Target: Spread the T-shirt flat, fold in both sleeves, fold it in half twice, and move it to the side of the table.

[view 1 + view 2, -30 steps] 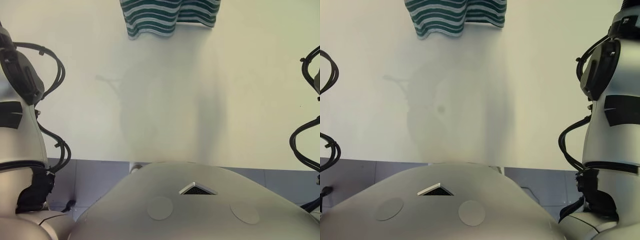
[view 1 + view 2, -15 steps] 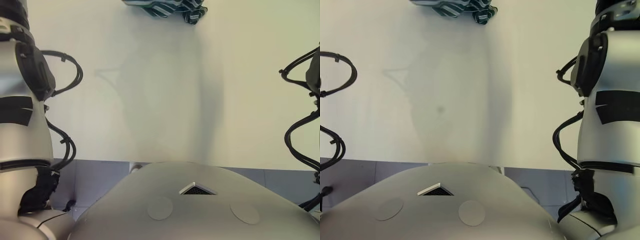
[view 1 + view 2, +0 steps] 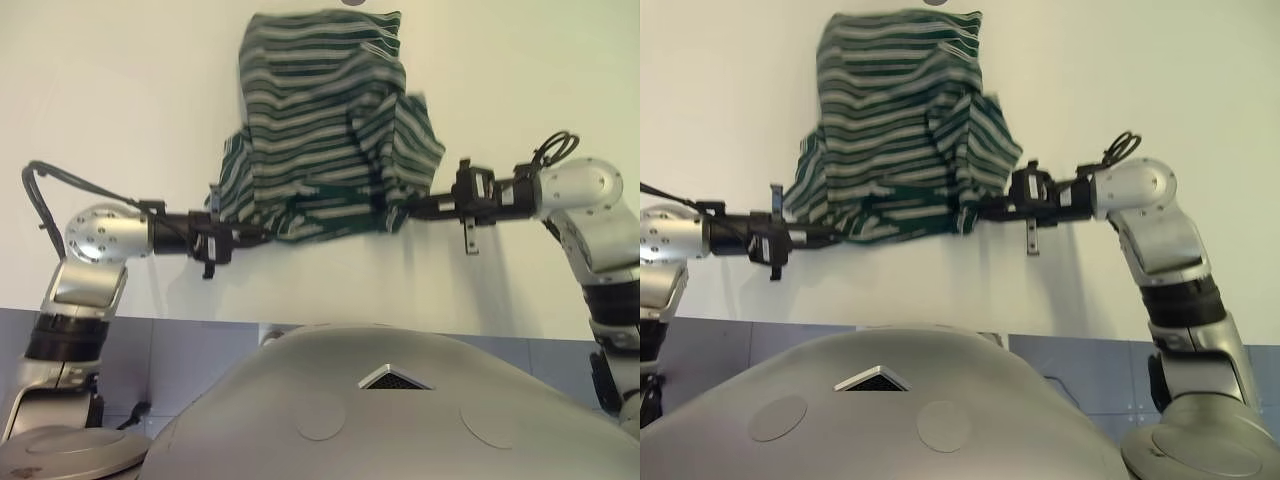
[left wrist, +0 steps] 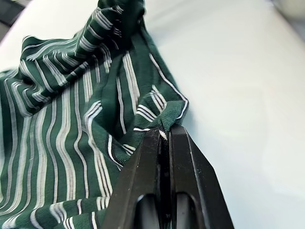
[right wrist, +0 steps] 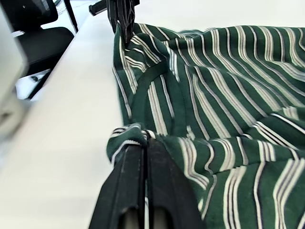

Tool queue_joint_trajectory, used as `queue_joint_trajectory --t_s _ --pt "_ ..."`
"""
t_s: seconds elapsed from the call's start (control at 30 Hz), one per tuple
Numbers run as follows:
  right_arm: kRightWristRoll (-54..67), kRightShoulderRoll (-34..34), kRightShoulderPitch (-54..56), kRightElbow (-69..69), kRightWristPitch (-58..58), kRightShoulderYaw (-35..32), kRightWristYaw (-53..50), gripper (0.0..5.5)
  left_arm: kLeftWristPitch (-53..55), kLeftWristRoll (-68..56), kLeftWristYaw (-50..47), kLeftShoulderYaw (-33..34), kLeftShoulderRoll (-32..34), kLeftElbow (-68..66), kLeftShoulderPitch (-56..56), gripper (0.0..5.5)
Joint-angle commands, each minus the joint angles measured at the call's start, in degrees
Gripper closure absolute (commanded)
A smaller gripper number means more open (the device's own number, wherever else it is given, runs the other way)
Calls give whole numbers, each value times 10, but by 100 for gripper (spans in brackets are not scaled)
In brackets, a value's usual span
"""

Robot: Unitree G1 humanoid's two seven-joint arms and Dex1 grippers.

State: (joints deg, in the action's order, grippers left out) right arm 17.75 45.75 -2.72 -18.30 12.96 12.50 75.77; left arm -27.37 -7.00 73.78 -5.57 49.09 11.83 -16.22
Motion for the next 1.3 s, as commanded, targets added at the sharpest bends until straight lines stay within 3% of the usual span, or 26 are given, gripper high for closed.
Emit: queue_joint_trajectory --t_s 0.03,0.13,0.23,0.33,0.5,0.63,0.7,0.83,1.0,1.2,1.3 --pt "-44 45 -64 -31 -17 31 -2 550 -47 37 26 -12 69 -22 -41 547" --pt "-77 69 -88 -27 -42 37 -8 527 -58 50 35 -16 109 -39 -59 550" --pt "-77 86 -100 -31 -54 30 -1 453 -26 25 43 -17 141 -33 -85 470" --pt "-39 108 -112 -38 -61 -11 8 390 72 -86 67 2 169 1 -111 413" --pt "9 121 -80 -8 -56 -73 20 387 211 -255 97 65 180 45 -110 315" --pt "9 82 1 38 -39 -89 -31 387 331 -379 69 112 142 29 -38 311" --pt "-20 51 21 51 -43 -67 -71 387 342 -342 41 95 113 -2 -3 311" --pt "-127 4 43 97 -87 -7 -145 387 178 -81 4 1 98 -107 -1 311" --pt "-323 6 89 265 -198 64 -261 387 31 79 -35 -65 92 -254 25 311" --pt "-401 23 155 460 -256 81 -353 387 11 199 -332 -84 -5 -513 277 311" --pt "-392 33 173 499 -270 75 -353 387 -8 227 -390 -97 -20 -590 341 311"
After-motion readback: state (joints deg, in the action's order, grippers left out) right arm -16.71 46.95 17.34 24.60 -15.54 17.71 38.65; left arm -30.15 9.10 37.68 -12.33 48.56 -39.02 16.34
